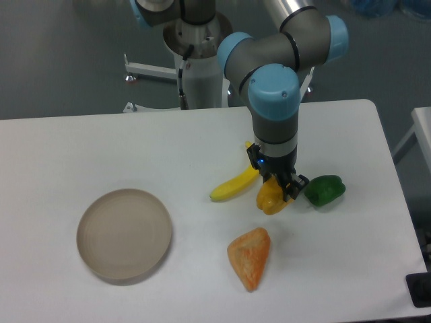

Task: Pick up the yellow pepper from the table
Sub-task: 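Lift the yellow pepper and carry it past the banana toward the green pepper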

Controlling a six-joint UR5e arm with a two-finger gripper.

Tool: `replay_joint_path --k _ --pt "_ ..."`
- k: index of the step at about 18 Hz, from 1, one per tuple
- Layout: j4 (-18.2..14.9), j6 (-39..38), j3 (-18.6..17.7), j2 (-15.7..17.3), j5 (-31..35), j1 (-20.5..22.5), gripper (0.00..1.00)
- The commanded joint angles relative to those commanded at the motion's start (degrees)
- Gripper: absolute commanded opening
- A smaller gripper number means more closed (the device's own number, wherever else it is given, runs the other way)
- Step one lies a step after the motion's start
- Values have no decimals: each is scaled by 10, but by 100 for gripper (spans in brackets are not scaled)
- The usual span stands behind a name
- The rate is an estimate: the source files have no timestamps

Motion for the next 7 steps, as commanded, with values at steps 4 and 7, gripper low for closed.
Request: replay_joint_path --k 4,7 --pt "0 1 0 2 0 1 55" --pt "1 -1 0 3 -1 1 55"
